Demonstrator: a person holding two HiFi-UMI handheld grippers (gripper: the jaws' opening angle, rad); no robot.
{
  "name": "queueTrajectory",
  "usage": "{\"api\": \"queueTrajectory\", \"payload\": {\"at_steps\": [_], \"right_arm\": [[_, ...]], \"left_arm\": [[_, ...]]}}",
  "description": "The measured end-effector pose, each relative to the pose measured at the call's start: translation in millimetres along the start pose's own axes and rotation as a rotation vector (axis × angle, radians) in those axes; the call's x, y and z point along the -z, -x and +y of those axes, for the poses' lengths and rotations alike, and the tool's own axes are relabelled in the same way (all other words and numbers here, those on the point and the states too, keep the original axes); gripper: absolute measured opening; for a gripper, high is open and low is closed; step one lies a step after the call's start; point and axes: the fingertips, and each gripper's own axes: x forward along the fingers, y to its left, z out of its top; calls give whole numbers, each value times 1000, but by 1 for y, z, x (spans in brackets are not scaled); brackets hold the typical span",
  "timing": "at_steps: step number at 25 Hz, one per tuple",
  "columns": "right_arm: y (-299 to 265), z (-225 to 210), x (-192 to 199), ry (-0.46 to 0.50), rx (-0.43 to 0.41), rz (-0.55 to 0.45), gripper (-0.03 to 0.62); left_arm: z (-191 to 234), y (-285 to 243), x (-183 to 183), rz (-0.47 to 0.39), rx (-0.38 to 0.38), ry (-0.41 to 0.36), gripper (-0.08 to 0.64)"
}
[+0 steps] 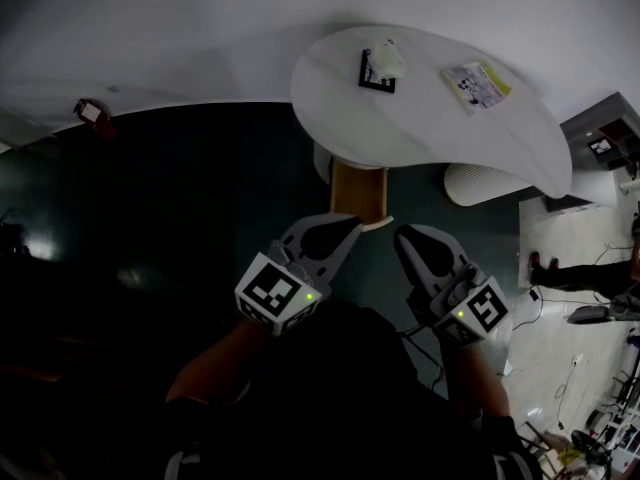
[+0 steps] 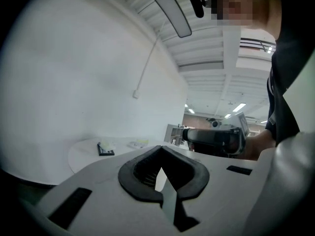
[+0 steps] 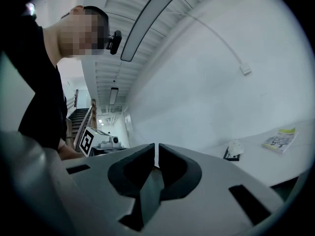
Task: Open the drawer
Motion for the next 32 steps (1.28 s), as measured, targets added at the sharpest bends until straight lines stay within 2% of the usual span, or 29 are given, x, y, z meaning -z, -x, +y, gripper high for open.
{"api": "queueTrajectory", "payload": {"at_steps": [3, 8, 12, 17, 23, 28, 32], "right_arm": [[26, 2, -8, -6, 1, -28, 28], [79, 27, -8, 16, -49, -45, 26], [129, 46, -6, 35, -76, -48, 26], [172, 64, 3, 23, -99, -42, 21], [186, 85, -13, 41, -121, -72, 18], [197, 89, -28, 19, -94, -89, 17], [188, 89, -37, 30, -71, -101, 17]], "left_arm": [[-18, 1, -4, -2, -36, -25, 12], [-70, 10, -6, -30, -88, -57, 12], [-120, 14, -1, -47, -122, -10, 12], [-167, 30, 10, -41, -176, -33, 12], [-189, 45, 7, -14, -190, -75, 12], [-199, 55, -9, 3, -177, -145, 12], [-188, 71, -20, 4, -204, -186, 12]]}}
